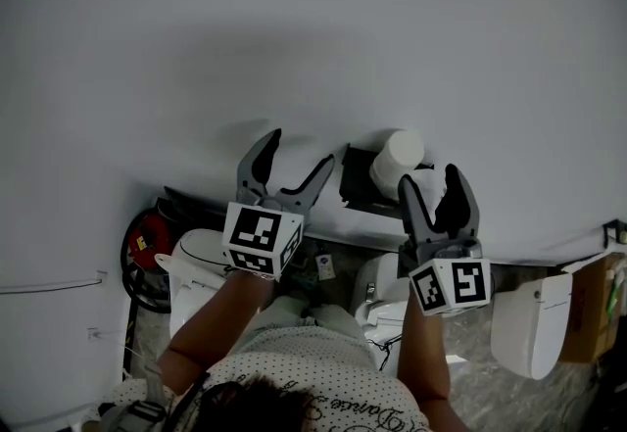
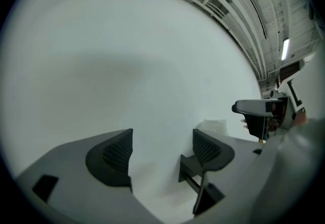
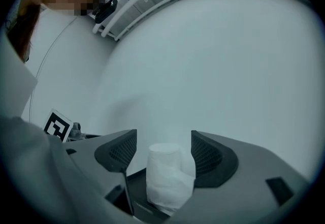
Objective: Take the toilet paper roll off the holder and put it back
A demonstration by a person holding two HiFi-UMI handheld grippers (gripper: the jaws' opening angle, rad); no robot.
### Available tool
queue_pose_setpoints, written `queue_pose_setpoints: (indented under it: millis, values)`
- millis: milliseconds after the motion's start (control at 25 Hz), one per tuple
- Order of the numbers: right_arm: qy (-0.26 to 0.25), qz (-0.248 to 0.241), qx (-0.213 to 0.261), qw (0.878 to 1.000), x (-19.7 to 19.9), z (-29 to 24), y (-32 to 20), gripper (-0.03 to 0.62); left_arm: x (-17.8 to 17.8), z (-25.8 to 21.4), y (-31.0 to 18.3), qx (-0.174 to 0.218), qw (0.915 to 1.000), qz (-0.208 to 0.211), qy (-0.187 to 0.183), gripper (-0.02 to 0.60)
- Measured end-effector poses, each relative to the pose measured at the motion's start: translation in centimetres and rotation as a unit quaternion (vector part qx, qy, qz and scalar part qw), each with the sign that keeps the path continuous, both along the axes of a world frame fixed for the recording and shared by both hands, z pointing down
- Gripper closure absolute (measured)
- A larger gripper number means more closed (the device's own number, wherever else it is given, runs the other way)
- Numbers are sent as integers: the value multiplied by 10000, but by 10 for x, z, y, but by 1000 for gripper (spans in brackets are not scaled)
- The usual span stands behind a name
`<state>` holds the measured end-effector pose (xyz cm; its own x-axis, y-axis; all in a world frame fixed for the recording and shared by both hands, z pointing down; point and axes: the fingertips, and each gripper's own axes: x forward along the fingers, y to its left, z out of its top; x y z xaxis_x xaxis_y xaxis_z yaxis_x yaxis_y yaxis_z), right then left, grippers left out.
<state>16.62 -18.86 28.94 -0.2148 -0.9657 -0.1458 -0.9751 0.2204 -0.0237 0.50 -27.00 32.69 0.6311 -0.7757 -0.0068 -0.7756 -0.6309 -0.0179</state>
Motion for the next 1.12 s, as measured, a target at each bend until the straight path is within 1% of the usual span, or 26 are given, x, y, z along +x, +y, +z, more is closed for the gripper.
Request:
queue_pose_setpoints:
  millis: [80, 240, 400, 680, 880, 1000, 1120]
  values:
    - [49, 13, -79, 10000, -3, 3, -7, 225, -1, 0, -5, 0, 10000, 36, 2, 229]
    - [98, -64, -202, 9997, -7, 10, -20, 202, 0, 4, -16, -44, 10000, 7, -17, 229]
    - [87, -286, -385, 9988, -9, 17, -31, 180, 2, 8, -21, -119, 9999, -122, -29, 229]
    - [173, -654, -709, 9952, -7, 27, -42, 175, 8, 9, -28, -177, 9993, -330, 3, 229]
    - [270, -941, -1035, 9898, -11, 37, -46, 175, 9, 11, -27, -192, 9989, -428, 11, 229]
    - [367, -1048, -1299, 9853, -15, 48, -50, 197, 7, 13, -29, -216, 9987, -466, 9, 229]
    - [399, -1090, -1468, 9823, -15, 52, -54, 200, 4, 13, -32, -241, 9984, -513, 9, 229]
